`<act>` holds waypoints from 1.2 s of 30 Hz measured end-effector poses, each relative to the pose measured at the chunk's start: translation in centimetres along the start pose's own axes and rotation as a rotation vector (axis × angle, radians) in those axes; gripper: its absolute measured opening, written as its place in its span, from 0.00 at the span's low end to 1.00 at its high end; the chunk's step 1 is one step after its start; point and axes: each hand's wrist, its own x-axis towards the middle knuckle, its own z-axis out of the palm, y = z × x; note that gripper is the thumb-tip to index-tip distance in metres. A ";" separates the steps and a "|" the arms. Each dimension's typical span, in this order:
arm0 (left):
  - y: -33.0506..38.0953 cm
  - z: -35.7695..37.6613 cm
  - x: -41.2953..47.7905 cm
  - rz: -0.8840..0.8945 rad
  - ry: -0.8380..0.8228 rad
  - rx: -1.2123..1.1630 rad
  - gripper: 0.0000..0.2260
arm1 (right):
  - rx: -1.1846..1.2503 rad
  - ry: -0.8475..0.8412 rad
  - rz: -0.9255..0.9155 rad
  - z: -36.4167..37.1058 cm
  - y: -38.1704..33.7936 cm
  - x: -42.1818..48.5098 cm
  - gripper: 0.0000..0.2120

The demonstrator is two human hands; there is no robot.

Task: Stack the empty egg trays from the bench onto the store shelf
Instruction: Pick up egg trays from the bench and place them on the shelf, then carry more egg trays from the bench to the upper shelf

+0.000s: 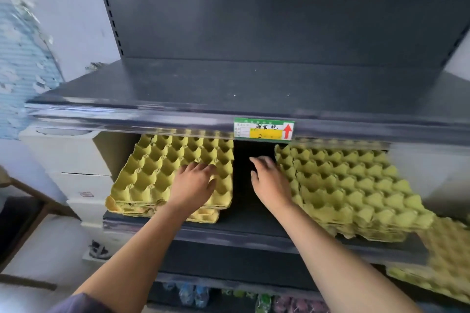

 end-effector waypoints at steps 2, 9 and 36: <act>3.6 -0.3 0.5 0.055 0.039 -0.017 0.11 | -0.038 0.074 -0.016 -2.3 2.4 -1.6 0.18; 22.0 -0.5 0.6 0.270 0.123 -0.104 0.09 | -0.164 0.201 0.063 -11.6 16.2 -10.9 0.14; 68.3 9.5 11.1 0.728 -0.030 -0.421 0.08 | -0.254 0.203 0.568 -29.3 58.6 -27.3 0.16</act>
